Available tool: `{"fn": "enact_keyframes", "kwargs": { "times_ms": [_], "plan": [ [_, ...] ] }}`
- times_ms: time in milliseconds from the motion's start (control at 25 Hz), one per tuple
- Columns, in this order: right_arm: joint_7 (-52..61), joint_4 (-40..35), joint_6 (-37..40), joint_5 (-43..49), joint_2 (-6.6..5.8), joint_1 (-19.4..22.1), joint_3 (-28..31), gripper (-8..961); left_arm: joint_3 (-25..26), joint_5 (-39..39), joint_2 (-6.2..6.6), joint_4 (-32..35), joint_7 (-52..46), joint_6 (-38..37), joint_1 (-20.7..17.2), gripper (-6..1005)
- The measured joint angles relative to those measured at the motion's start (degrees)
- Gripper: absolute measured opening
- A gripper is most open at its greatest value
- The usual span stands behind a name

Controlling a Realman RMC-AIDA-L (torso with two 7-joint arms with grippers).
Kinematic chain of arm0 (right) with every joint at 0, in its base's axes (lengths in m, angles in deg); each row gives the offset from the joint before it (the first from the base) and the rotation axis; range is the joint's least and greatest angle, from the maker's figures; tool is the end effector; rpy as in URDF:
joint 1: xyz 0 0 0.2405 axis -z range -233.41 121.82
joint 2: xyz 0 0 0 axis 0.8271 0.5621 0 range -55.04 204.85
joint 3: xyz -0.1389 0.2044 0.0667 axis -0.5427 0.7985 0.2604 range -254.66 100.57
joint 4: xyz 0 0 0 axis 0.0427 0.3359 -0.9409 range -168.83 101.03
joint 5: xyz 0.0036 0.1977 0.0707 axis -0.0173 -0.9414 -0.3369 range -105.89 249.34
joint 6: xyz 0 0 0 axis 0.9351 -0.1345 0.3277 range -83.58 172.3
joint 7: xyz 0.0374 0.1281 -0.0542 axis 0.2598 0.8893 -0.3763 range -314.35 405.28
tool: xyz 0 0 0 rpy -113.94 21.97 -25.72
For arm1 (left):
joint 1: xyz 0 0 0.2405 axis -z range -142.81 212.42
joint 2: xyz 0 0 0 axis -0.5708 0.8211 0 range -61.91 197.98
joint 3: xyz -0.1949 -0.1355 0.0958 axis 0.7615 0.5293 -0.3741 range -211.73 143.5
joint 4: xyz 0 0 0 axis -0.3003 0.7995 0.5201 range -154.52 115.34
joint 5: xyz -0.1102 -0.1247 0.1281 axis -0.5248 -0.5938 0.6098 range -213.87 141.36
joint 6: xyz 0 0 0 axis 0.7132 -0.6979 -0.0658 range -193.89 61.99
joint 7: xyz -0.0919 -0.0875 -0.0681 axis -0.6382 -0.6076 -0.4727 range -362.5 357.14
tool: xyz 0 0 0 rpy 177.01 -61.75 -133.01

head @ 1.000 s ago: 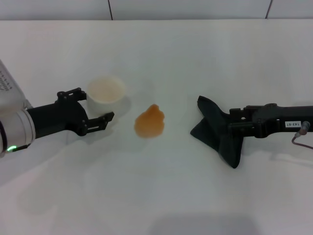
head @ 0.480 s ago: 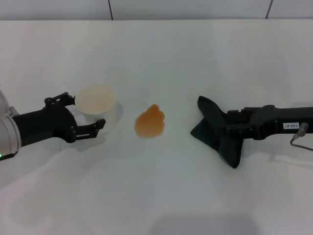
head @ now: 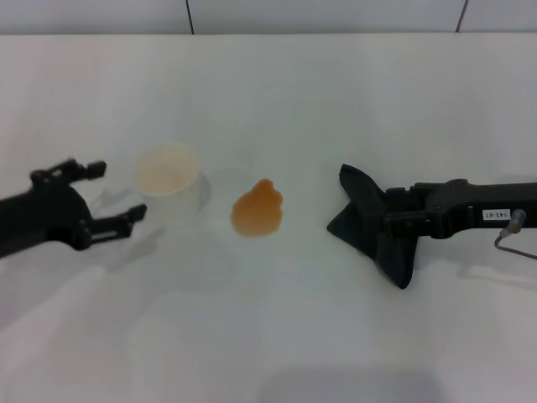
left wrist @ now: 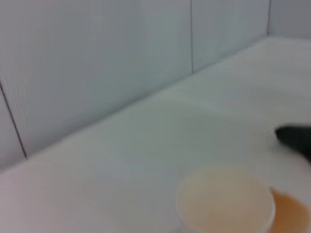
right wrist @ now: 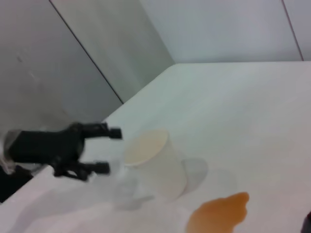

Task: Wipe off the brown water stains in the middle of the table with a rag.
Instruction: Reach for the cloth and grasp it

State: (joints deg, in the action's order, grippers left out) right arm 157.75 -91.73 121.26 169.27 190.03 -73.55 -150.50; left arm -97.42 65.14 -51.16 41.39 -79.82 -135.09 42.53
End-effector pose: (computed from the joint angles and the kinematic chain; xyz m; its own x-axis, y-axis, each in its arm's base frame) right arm 0.2449 0.3169 0.0000 0.6684 -0.6091 -0.4268 -0.6880 -0.7243 -0.0438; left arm -0.3072 0.2959 0.0242 0.9048 0.2470 0.3468 0.4021 -0.7638 -0.5049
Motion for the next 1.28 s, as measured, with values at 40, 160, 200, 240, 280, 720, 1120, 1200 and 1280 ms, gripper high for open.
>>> {"fn": "enact_keyframes", "kwargs": {
  "times_ms": [40, 160, 200, 240, 280, 720, 1120, 1200, 1280],
  "plan": [
    [0.01, 0.0, -0.01, -0.37, 0.01, 0.08, -0.01, 822, 0.25, -1.2, 0.09, 1.89, -0.77, -1.22, -0.71, 888],
    [0.02, -0.01, 0.01, -0.97, 0.02, 0.29, 0.01, 822, 2.99, -3.6, 0.45, 5.96, -3.16, -6.14, -0.98, 888],
    [0.04, 0.0, 0.02, -1.0, 0.02, 0.3, 0.03, 822, 4.57, -3.57, 0.47, 6.79, -4.07, -7.85, -0.3, 888],
    [0.1, 0.0, 0.02, -1.02, 0.02, 0.24, 0.05, 822, 6.12, -3.48, 0.55, 7.48, -4.94, -9.69, 0.53, 888],
    [0.24, -0.07, 0.06, -1.04, 0.02, 0.11, 0.11, 822, 7.71, -3.42, 0.75, 7.93, -5.79, -11.35, 1.46, 888],
    [0.96, -2.1, 1.09, -1.77, -0.08, -0.13, 1.08, 822, 16.4, 2.48, 7.58, 8.15, -15.78, -24.35, 13.69, 888],
    [2.87, -3.69, 1.54, -1.06, -0.25, -0.25, 1.37, 822, 16.47, 18.83, 11.64, 7.7, -22.0, -36.53, 23.78, 888],
    [3.4, -4.03, 1.56, -0.91, -0.25, -0.26, 1.31, 822, 16.47, 19.81, 11.76, 7.69, -22.03, -37.11, 24.26, 888],
    [4.91, -4.81, 1.6, 0.35, -0.25, -0.25, 1.11, 822, 16.43, 20.34, 11.76, 7.75, -22.02, -37.49, 24.59, 888]
  ]
}}
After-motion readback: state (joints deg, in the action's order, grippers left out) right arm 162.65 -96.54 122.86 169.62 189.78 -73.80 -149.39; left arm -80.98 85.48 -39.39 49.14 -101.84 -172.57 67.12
